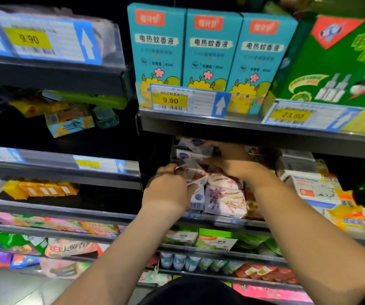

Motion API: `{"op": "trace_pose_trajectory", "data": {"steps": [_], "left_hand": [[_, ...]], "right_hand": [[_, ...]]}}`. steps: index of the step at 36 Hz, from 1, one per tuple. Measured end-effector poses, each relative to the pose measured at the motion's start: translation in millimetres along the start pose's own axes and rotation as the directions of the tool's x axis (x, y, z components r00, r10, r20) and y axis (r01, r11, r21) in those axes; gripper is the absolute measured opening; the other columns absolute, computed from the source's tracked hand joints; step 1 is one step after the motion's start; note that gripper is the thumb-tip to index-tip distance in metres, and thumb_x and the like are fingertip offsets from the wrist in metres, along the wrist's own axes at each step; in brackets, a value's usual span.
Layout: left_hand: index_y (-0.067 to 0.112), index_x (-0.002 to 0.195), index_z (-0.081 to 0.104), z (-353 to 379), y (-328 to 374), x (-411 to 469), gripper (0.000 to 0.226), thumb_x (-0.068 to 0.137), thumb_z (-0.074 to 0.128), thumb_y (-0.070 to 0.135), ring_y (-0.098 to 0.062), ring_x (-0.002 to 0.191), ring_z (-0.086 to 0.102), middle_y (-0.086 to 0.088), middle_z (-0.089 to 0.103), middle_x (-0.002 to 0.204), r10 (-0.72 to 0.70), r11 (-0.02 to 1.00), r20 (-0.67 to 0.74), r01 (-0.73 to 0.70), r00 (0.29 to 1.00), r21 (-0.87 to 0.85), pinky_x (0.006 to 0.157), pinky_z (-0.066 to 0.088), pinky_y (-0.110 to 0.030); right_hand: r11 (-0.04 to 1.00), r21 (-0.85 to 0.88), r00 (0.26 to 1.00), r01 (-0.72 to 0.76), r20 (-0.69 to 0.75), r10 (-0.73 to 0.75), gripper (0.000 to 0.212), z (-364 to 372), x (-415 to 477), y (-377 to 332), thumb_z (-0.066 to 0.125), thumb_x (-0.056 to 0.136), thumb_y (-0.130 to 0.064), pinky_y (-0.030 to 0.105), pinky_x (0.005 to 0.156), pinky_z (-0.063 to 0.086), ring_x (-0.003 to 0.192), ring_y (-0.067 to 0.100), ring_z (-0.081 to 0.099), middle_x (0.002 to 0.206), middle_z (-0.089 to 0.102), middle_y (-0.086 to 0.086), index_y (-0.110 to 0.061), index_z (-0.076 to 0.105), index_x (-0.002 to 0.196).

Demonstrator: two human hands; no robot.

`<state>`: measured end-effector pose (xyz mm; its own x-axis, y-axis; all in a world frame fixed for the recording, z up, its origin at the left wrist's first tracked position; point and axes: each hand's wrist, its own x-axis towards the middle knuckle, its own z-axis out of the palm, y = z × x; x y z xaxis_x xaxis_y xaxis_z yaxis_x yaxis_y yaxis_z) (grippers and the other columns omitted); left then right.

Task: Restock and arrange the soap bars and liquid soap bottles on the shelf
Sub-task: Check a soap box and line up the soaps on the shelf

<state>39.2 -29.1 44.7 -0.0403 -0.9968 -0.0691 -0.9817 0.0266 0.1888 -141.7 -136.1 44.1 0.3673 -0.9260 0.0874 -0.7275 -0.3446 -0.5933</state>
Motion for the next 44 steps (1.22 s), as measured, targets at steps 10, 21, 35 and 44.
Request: {"op": "trace_pose_trajectory", "data": {"steps": [10,21,35,44], "left_hand": [[0.026,0.14,0.045,-7.2,1.0,-6.6,0.051,0.098,0.048,0.054,-0.03,0.123,0.051,-0.008,0.049,0.138,-0.004,0.988,-0.111,-0.014,0.994,-0.155,0.096,0.044,-0.038],[0.026,0.144,0.039,-16.7,36.4,-10.8,0.055,0.098,0.047,0.055,-0.031,0.112,0.056,-0.01,0.054,0.128,0.013,0.993,-0.09,-0.024,0.996,-0.119,0.081,0.047,-0.037],[0.034,0.125,0.045,-9.2,162.1,3.7,0.047,0.091,0.053,0.065,-0.024,0.1,0.06,0.011,0.045,0.08,0.31,0.926,-0.081,-0.32,0.947,-0.202,0.062,0.02,-0.024],[0.029,0.123,0.059,10.8,286.2,15.8,0.05,0.084,0.067,0.058,-0.019,0.115,0.055,0.006,0.056,0.128,0.469,0.795,-0.239,-0.525,0.85,-0.303,0.092,0.045,-0.028]], "right_hand": [[0.96,0.225,0.961,-0.165,-0.184,0.208,0.041,-13.5,-26.6,16.9,0.074,0.082,-0.053,0.045,0.08,0.056,0.082,0.017,0.069,0.095,0.073,0.005,-0.02,0.07,0.105],[0.964,0.101,0.92,-0.248,-0.288,0.267,0.032,-55.8,-81.6,31.8,0.074,0.088,-0.031,0.031,0.081,0.047,0.102,0.023,0.064,0.11,0.07,0.008,-0.01,0.069,0.113],[0.968,0.11,0.784,-0.226,-0.569,0.248,0.039,-139.6,-231.6,133.6,0.073,0.077,-0.056,0.045,0.095,0.052,0.112,0.018,0.061,0.12,0.059,0.0,-0.048,0.054,0.11],[0.922,0.061,0.732,-0.381,-0.59,0.341,0.051,-194.3,-299.7,223.3,0.083,0.079,-0.018,0.042,0.099,0.05,0.109,0.018,0.059,0.121,0.058,0.0,-0.015,0.06,0.125]]}}
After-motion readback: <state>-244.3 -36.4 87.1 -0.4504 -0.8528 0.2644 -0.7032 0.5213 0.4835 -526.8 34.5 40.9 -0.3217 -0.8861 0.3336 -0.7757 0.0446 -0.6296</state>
